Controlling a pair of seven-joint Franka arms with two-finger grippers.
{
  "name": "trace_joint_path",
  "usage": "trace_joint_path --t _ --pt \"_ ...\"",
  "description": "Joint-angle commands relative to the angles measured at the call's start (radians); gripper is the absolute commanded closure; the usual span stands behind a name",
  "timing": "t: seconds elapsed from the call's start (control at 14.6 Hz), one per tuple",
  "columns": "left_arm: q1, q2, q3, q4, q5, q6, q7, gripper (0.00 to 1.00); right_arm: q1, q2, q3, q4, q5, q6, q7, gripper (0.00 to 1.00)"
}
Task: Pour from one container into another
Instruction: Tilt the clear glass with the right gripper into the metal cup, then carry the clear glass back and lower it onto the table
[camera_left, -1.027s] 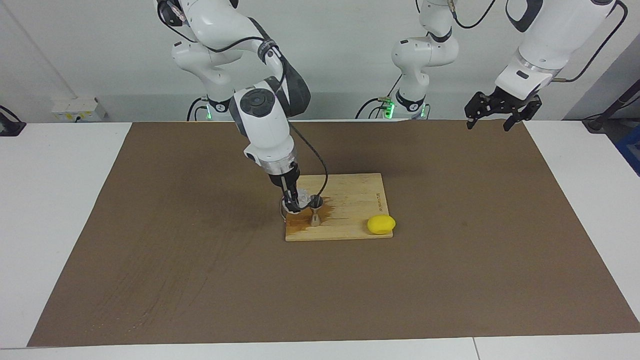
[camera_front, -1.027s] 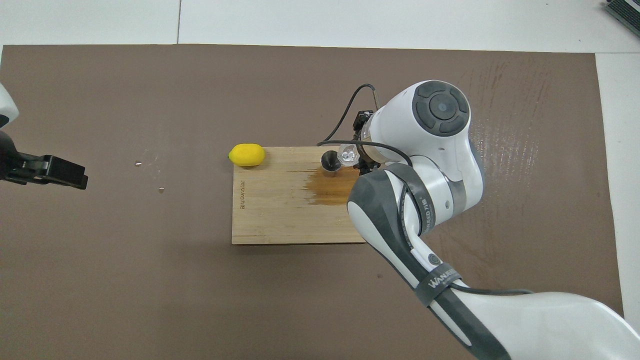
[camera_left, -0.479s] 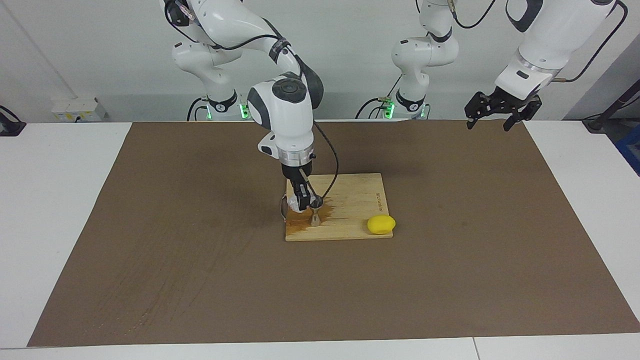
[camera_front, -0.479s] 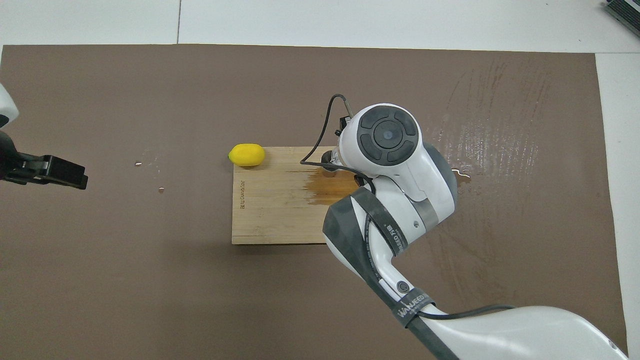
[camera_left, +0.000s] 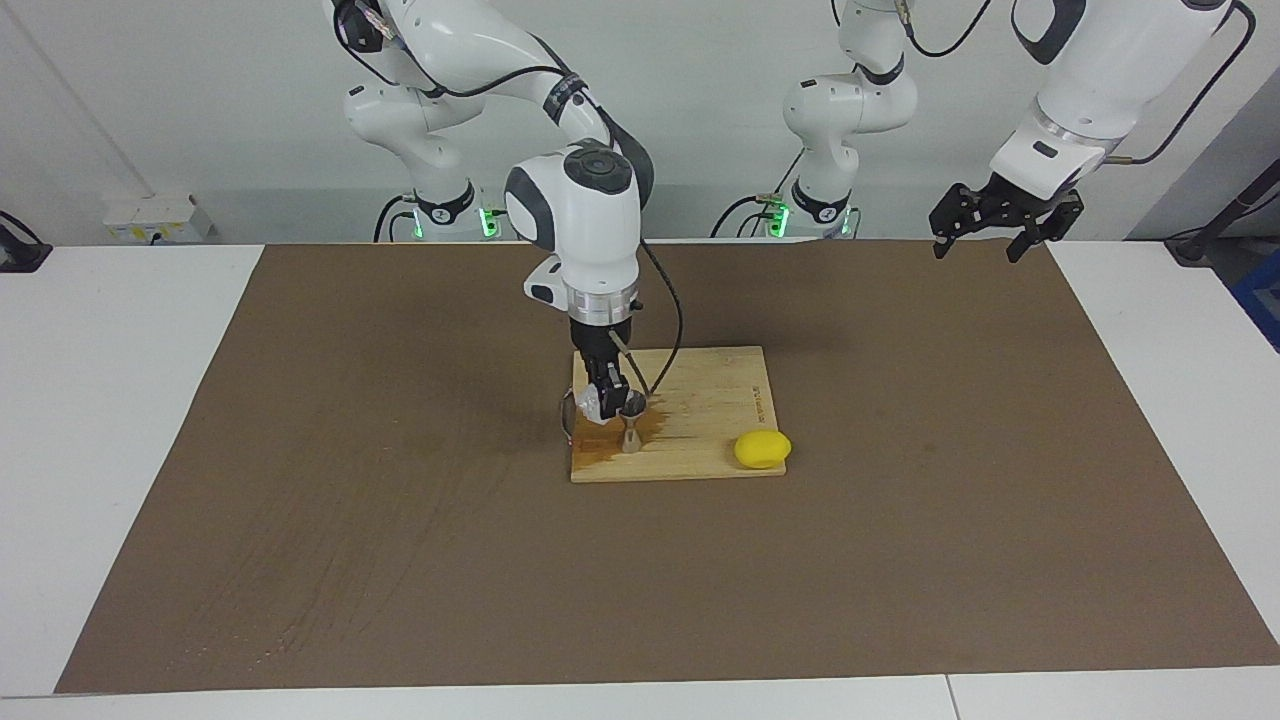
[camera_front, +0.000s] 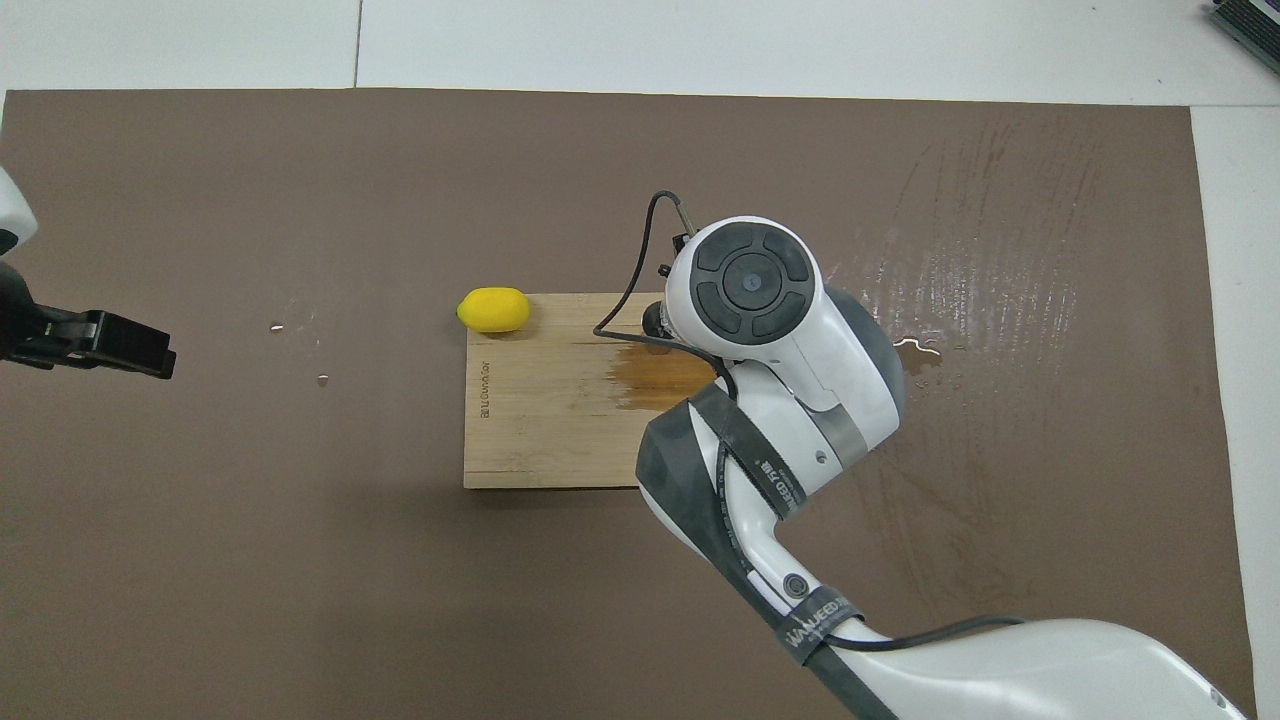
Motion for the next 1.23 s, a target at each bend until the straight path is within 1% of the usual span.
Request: trace_joint_path --t 0.0,0.41,0.55,0.68,0.96,1.1,1.16 --pt "0.009 -0.017 -0.002 -0.014 -0.002 -0.011 0.009 0.00 -0.003 0.011 0.004 0.050 0.035 -0.016 0.060 1.00" --pt "0.009 -0.017 -0.002 -0.014 -0.002 -0.011 0.008 0.00 -0.037 0.010 -0.005 0.053 0.207 -0.004 0.059 1.00" --pt "0.009 -0.017 -0.002 -0.014 -0.002 -0.011 0.009 0.00 -0.047 0.008 -0.003 0.051 0.240 -0.004 0.054 1.00" --pt "0.009 -0.017 -0.002 -0.014 -0.002 -0.009 0.009 0.00 -0.081 0.008 -0.003 0.051 0.315 -0.004 0.051 1.00" --pt "0.009 -0.017 -0.002 -0.014 -0.002 -0.011 0.009 0.00 -0.109 0.010 -0.005 0.050 0.432 -0.004 0.034 1.00" --pt "0.009 -0.017 -0.002 -0.014 -0.002 -0.011 0.009 0.00 -0.113 0.008 -0.003 0.044 0.449 -0.002 0.028 1.00" --pt "0.009 -0.017 -0.002 -0.014 -0.002 -0.011 0.009 0.00 -0.132 0.008 -0.003 0.041 0.487 -0.002 0.016 1.00"
